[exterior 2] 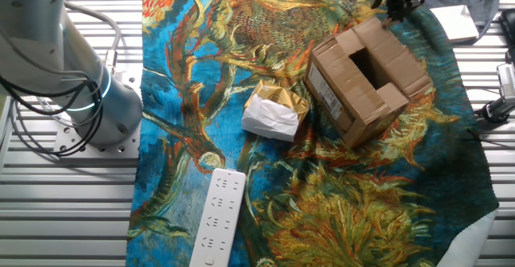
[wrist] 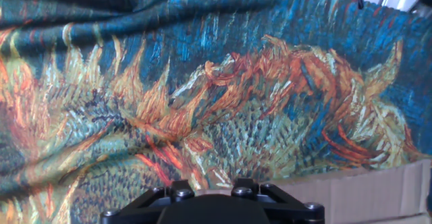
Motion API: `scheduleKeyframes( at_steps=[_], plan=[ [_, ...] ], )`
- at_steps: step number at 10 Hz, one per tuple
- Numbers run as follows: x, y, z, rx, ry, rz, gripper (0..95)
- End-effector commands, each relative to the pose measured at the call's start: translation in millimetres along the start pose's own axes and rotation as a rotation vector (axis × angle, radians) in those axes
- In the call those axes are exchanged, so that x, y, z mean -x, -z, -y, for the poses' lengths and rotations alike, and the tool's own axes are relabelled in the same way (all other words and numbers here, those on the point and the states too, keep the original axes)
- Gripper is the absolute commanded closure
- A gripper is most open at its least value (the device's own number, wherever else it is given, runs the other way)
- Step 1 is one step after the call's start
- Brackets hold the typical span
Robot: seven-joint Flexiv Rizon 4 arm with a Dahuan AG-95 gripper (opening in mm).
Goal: Cover the box
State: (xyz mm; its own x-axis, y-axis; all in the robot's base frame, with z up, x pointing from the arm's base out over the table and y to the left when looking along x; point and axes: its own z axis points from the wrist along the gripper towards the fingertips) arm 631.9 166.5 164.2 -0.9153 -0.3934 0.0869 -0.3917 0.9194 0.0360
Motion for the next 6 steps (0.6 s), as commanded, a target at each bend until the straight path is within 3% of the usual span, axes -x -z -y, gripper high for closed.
scheduleKeyframes(
  at_steps=[1, 3, 6],
  plan=[
    [5.4, 5.5, -2.4, 0.007, 0.004, -0.007, 57.0],
    [10.0, 12.3, -4.7, 0.004, 0.000, -0.013, 57.0],
    [15.0, 7.5, 1.7, 0.003, 0.010, -0.013, 57.0]
  ],
)
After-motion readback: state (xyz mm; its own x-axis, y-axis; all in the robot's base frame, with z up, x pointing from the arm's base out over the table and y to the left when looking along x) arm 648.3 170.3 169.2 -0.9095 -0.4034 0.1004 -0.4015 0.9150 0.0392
